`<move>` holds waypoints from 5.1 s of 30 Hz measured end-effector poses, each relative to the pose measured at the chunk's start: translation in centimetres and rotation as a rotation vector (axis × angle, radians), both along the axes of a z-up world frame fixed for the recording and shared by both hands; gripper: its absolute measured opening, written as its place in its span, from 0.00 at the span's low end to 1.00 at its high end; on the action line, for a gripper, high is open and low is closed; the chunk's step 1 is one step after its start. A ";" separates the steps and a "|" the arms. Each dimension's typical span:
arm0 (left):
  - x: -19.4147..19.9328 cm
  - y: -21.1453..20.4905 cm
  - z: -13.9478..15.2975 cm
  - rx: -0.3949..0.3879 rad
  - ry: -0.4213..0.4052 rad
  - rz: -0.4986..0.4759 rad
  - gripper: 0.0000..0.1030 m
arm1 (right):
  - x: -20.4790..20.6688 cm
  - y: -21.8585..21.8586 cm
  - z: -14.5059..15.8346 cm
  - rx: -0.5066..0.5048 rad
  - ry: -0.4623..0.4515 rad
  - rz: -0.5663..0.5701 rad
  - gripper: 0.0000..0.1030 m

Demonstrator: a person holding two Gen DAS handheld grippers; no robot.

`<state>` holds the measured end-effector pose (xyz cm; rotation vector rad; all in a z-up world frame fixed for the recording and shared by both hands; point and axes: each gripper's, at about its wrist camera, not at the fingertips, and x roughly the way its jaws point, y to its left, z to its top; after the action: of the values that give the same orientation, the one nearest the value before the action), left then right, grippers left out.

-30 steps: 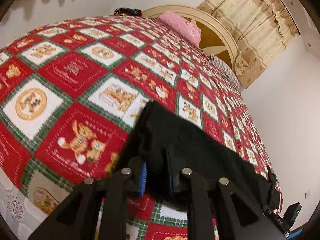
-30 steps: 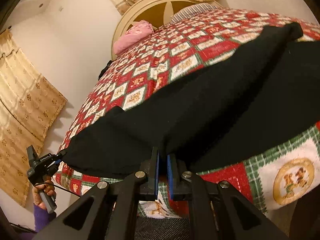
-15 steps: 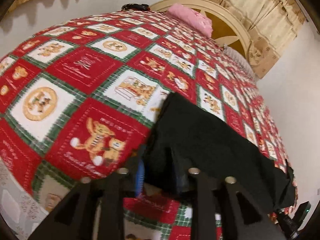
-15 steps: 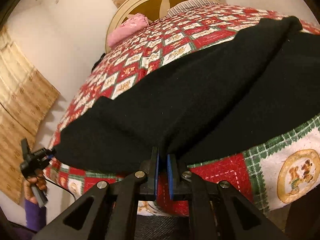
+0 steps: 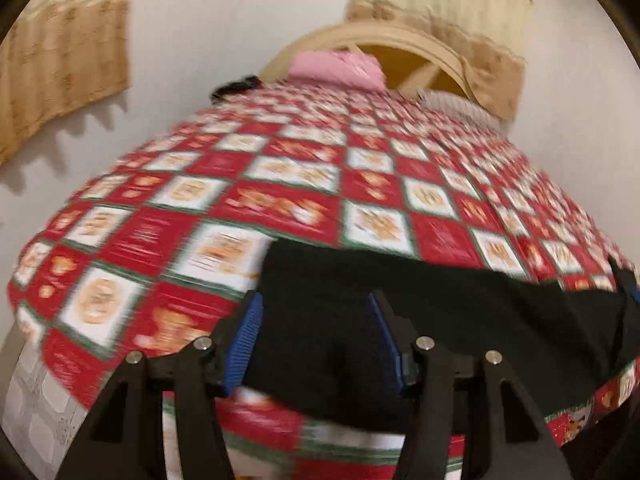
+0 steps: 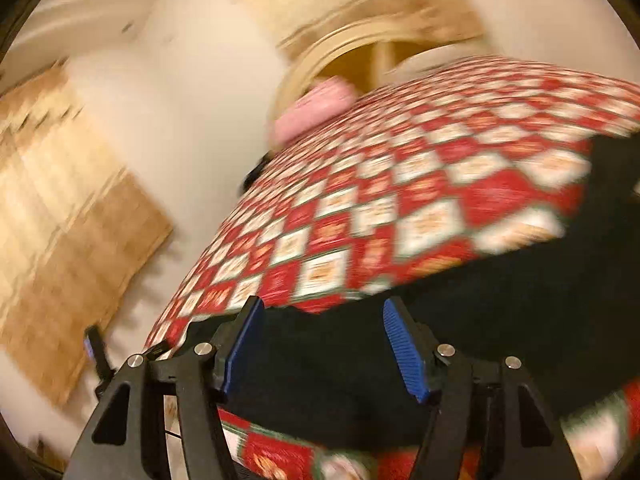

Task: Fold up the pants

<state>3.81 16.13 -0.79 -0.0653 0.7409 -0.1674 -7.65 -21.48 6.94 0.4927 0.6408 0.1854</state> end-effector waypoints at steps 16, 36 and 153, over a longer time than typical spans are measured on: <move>0.7 -4.1 -4.0 0.115 0.050 0.019 0.60 | 9.8 10.9 -8.5 -0.061 0.266 0.458 0.62; 0.9 -4.3 -4.3 0.126 0.060 0.002 0.62 | 17.5 13.0 -9.3 0.017 0.219 0.474 0.62; 0.6 -5.1 -4.5 0.127 0.011 0.078 0.70 | 8.6 -27.3 -2.5 -0.460 0.595 -0.621 0.63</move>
<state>4.38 11.02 -5.33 0.0258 0.7576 -0.0451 0.94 -48.76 4.42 0.2743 1.0407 -0.7090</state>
